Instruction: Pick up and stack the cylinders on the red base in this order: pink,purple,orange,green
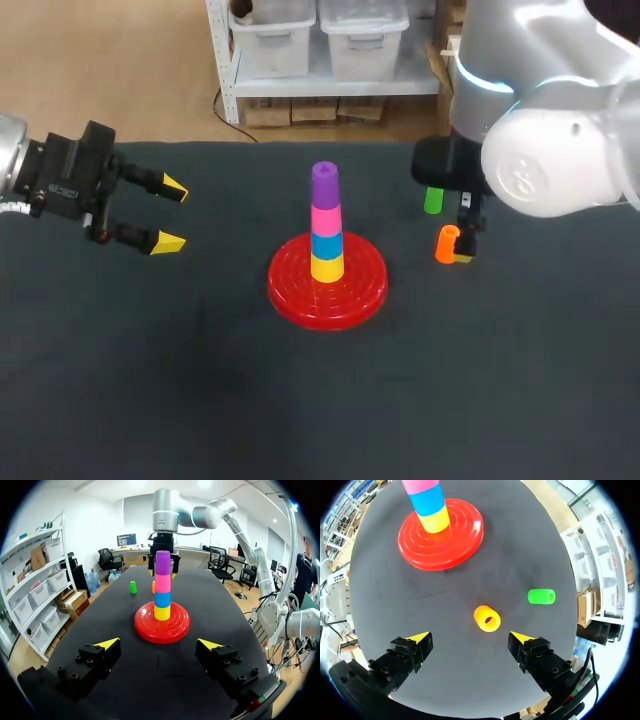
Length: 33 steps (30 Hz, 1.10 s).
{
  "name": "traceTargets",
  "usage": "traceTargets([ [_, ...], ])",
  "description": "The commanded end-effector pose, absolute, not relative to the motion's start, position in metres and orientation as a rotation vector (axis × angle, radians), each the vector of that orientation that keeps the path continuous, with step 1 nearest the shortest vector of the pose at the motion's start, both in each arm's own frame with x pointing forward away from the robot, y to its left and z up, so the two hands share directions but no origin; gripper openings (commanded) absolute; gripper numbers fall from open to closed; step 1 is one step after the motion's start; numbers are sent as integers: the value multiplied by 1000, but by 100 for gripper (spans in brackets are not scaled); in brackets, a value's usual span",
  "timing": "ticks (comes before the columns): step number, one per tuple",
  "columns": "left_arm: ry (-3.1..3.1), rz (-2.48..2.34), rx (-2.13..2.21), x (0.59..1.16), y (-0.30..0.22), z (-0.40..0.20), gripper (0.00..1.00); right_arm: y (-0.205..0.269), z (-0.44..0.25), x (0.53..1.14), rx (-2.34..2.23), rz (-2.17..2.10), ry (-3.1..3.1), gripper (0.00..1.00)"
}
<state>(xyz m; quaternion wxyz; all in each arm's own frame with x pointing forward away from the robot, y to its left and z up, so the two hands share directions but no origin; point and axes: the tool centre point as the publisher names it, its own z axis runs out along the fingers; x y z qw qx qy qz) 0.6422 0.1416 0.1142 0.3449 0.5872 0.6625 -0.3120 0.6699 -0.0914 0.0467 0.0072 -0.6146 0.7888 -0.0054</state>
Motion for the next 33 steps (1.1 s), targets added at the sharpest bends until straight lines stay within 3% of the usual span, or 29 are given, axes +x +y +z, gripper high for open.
traceTargets([
  [1,1717,-809,1524,642,142,113,100,-91,42,681,-1931,-9,2480,100],
  [3,1717,-809,1524,642,142,113,100,-91,41,684,-1933,-8,2482,100],
  [5,1717,-809,1524,642,142,113,100,-89,41,686,-1938,-6,2479,93],
  [17,1717,-809,1524,642,142,113,100,-78,35,694,-1972,1,2459,91],
  [21,1717,-809,1524,642,142,113,100,-80,30,692,-1970,6,2468,77],
  [25,1717,-809,1524,642,142,113,100,-82,26,691,-1958,11,2484,69],
  [28,1717,-809,1524,642,142,113,100,-83,23,690,-1949,14,2494,42],
  [29,1717,-809,1524,642,142,113,100,-83,23,690,-1944,9,2498,28],
  [30,1717,-809,1524,642,142,113,100,-83,22,690,-1940,8,2500,0],
  [33,1717,-809,1524,642,142,113,100,-84,24,690,-1922,-18,2506,0],
])
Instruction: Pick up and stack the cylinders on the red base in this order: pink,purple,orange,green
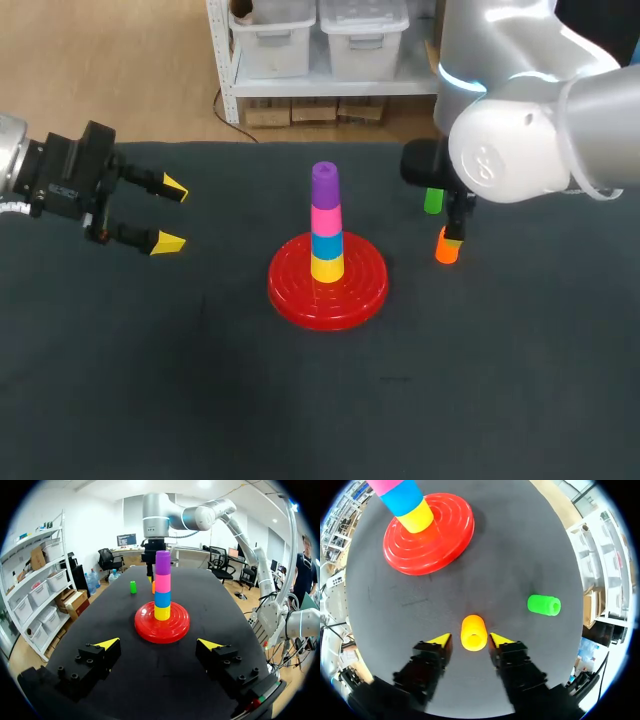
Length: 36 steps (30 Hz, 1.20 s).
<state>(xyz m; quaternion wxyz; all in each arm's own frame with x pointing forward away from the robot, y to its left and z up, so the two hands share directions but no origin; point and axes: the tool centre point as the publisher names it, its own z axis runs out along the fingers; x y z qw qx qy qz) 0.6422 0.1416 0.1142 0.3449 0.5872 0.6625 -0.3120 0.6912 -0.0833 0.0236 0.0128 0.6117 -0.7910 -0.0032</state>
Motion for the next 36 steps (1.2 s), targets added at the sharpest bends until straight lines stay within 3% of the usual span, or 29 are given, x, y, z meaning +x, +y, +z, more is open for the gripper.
traceTargets([
  [1,1717,-809,1524,642,142,113,100,-85,28,690,1899,24,-2496,0],
  [11,1717,-809,1524,642,142,113,100,-81,126,700,2037,184,-2549,0],
  [20,1717,-809,1524,642,142,113,100,-19,242,697,2513,218,-2140,0],
  [36,1717,-809,1524,642,142,113,100,75,271,670,2877,65,-1457,0],
])
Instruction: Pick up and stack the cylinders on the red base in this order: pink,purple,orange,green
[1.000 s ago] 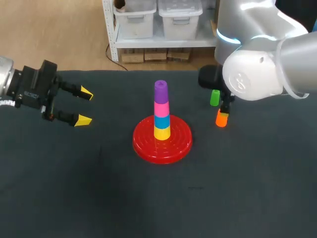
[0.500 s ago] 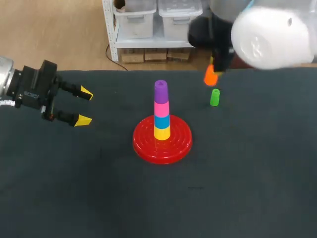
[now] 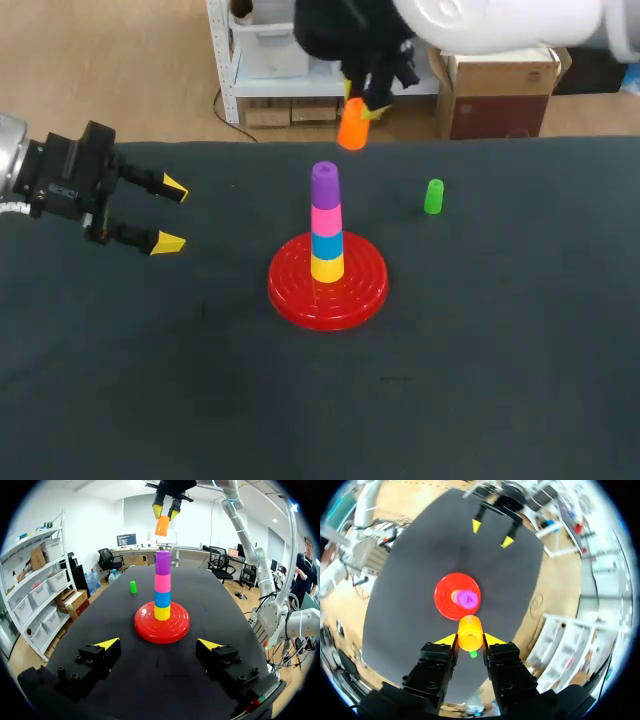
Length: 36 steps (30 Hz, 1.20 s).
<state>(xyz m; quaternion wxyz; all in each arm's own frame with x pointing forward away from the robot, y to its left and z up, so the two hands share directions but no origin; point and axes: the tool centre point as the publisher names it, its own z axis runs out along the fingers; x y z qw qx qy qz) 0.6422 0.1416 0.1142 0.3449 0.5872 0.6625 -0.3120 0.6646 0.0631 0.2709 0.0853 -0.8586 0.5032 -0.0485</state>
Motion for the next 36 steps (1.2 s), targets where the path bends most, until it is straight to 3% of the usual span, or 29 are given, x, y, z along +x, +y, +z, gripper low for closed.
traceTargets([
  [1,1717,-809,1524,642,142,113,100,78,270,668,-2755,-60,1361,0],
  [36,1717,-809,1524,642,142,113,100,101,230,676,-2948,-45,1291,0],
])
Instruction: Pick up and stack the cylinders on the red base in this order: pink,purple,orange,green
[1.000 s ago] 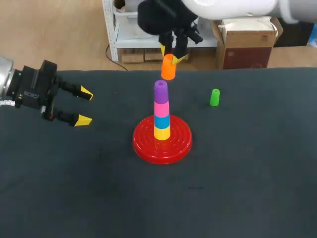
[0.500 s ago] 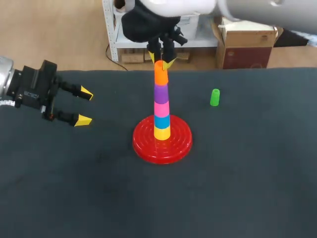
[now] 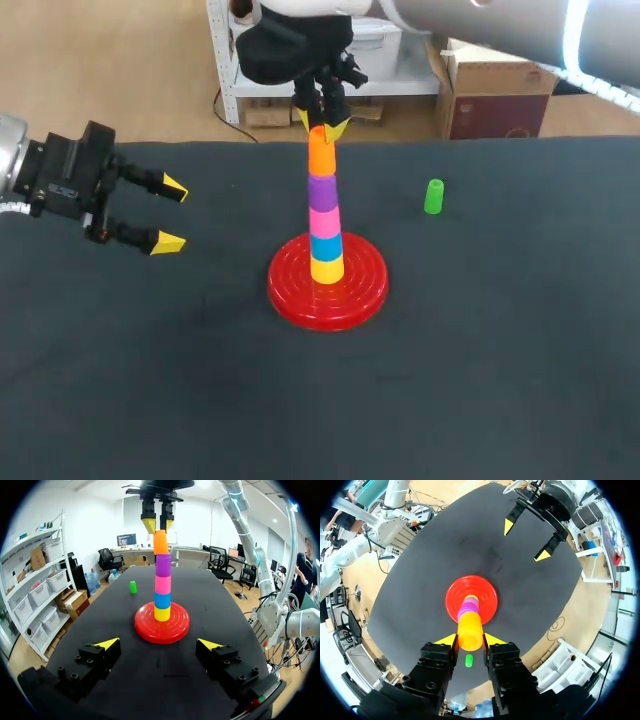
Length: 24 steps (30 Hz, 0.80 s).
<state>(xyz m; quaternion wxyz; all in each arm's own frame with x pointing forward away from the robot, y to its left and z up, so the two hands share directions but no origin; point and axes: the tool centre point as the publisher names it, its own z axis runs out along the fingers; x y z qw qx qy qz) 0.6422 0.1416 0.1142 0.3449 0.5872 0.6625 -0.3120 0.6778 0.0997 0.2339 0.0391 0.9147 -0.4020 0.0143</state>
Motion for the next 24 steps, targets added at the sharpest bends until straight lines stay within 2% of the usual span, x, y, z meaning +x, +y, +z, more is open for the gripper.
traceTargets([
  [1,1717,-809,1524,642,142,113,100,100,231,675,2808,45,-1229,0],
  [15,1717,-809,1524,642,142,113,100,76,225,656,2780,51,-1290,0],
  [24,1717,-809,1524,642,142,113,100,86,210,663,2769,96,-1358,0],
])
